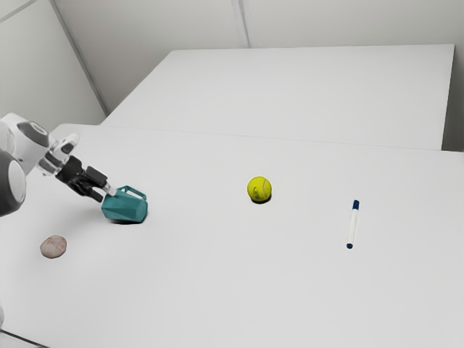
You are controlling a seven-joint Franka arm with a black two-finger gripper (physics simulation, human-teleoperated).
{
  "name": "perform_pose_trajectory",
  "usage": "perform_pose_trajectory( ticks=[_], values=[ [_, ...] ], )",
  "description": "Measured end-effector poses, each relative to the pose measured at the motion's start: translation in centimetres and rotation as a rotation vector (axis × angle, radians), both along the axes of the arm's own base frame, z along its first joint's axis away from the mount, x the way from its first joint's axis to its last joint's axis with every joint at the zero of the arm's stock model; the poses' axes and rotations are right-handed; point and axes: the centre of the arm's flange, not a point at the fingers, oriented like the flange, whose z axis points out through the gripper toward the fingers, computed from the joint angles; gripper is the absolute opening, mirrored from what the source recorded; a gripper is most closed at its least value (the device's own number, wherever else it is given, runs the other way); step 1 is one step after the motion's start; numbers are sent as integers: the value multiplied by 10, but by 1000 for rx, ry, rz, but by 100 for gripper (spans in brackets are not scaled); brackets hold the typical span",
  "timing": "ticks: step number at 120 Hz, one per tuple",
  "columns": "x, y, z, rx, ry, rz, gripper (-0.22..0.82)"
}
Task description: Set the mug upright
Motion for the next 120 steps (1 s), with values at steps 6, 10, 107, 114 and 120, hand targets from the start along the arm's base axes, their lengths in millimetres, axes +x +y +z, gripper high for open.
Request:
perform_pose_trajectory(
  ticks=[6, 10, 107, 114, 120],
  values=[
    [-1, 0, -2, -26, -7, 0, 60],
    [-2, 0, -4, -42, -11, -1, 60],
    [-16, -5, -31, -298, -64, 4, 60],
    [-16, -6, -32, -305, -66, 3, 60],
    [-16, -7, -32, -310, -67, 1, 60]
  ],
)
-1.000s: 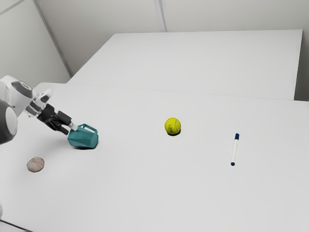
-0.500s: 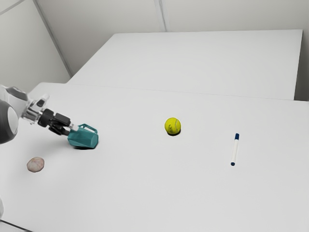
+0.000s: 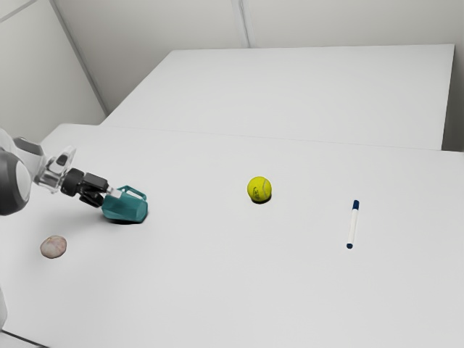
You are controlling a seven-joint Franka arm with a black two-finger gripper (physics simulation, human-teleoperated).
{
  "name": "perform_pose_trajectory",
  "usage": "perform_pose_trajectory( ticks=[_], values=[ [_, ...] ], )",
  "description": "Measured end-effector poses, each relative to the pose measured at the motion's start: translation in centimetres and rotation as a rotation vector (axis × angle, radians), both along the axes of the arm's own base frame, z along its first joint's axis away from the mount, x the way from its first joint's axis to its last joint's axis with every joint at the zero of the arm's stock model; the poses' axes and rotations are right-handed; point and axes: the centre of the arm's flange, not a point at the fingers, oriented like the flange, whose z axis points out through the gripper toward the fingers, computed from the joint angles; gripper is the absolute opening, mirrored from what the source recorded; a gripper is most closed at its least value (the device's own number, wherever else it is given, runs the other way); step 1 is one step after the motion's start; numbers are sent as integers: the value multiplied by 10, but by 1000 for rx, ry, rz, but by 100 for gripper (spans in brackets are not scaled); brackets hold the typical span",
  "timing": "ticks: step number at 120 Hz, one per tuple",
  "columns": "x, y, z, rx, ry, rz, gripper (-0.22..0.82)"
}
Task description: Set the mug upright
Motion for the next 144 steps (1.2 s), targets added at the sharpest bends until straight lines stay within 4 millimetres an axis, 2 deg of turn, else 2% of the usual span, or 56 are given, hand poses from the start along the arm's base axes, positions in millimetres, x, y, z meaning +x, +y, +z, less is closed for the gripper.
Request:
perform_pose_trajectory(
  ticks=[15, 55, 122, 144],
  values=[
    [-1, -2, -2, -8, -1, -3, 57],
    [-1, -4, -6, -17, -6, -8, 29],
    [3, -7, -5, -8, -21, -11, -5],
    [7, -9, 4, 7, -41, -11, -9]
  ],
)
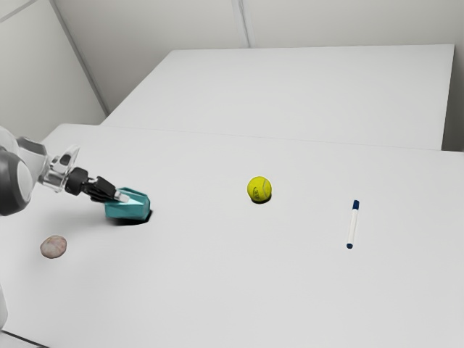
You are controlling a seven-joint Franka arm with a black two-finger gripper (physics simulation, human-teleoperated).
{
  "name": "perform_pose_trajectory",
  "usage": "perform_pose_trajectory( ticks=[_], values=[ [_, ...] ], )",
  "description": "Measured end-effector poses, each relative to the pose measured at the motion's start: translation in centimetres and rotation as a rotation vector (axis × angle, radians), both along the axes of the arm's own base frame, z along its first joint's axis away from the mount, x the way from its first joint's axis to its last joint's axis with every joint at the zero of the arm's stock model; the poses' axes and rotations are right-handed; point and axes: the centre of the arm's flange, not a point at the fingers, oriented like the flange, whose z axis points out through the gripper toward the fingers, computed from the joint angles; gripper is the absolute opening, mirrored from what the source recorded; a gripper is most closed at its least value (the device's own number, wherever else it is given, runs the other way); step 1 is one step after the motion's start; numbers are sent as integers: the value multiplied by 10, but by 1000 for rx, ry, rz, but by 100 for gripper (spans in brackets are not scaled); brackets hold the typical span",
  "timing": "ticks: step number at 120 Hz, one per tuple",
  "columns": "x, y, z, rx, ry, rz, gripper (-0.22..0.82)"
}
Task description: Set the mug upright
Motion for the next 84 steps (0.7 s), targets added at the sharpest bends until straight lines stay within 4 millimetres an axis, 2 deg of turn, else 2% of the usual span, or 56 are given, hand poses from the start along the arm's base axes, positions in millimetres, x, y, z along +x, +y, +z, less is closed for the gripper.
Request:
perform_pose_trajectory(
  ticks=[15, 29, 43, 64, 84],
  values=[
    [4, -4, 17, 20, -30, -9, -16],
    [12, -13, 38, 40, -70, -28, -17],
    [24, -39, 66, 70, -124, -77, -17],
    [47, -84, 83, 181, -146, -183, -18],
    [58, -112, 105, 343, -158, -279, -18]
  ],
)
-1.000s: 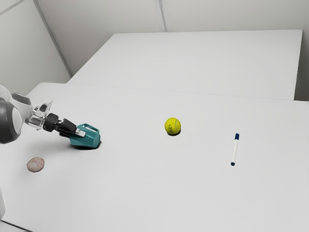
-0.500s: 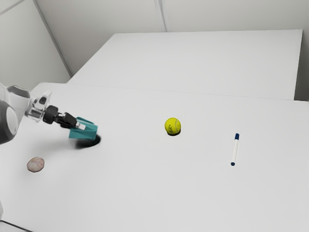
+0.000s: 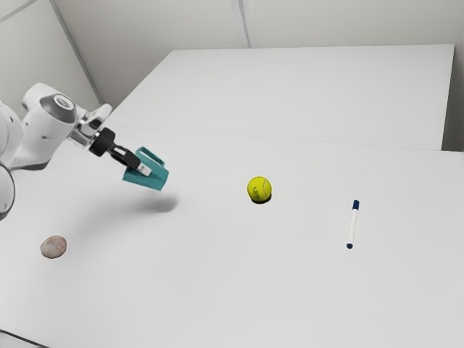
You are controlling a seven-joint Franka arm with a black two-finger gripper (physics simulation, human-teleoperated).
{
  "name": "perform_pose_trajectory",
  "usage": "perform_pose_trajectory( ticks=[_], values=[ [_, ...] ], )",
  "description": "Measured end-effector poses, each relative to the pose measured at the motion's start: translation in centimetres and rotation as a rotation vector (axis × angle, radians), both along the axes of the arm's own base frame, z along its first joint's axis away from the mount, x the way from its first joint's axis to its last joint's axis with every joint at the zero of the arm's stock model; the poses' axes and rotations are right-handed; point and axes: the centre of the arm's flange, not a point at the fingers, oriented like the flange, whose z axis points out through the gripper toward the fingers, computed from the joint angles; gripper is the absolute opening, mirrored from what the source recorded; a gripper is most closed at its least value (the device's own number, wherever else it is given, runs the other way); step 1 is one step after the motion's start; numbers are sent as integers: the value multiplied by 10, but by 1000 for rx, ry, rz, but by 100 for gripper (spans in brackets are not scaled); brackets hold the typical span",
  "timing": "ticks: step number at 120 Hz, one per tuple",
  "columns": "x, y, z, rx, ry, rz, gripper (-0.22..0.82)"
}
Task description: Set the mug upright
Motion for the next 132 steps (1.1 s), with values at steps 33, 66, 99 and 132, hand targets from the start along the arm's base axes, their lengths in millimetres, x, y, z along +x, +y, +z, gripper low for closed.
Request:
perform_pose_trajectory(
  ticks=[33, 66, 99, 132],
  values=[
    [17, -56, 27, 298, 3, -162, -18],
    [29, -109, 27, 495, 15, -253, -18],
    [26, -141, 7, 593, 31, -263, -18],
    [12, -159, -12, 635, 61, -245, -18]
  ],
)
